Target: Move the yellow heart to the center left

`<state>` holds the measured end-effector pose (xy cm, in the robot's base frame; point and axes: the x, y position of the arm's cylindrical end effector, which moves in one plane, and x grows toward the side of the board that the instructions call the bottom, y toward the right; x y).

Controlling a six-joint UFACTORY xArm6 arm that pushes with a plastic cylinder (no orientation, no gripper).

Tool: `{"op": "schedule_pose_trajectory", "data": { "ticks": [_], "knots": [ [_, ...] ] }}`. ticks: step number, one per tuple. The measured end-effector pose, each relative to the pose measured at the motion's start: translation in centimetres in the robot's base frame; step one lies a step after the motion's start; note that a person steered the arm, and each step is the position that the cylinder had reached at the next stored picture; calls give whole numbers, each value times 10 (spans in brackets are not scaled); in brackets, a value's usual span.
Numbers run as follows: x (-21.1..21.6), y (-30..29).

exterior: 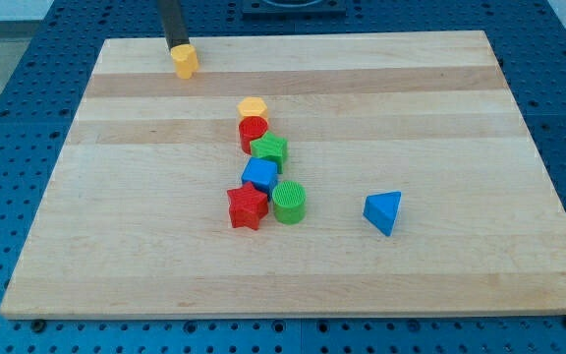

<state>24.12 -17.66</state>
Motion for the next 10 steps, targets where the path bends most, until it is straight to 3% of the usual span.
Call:
{"op": "schedule_pose_trajectory", "data": {
  "ticks": [1,3,4,5,6,7,9,10],
  "knots": [
    [54,0],
    [11,5],
    [7,41],
    [39,36],
    [88,-6],
    [98,-18],
    [47,7],
    [91,15]
  ]
}}
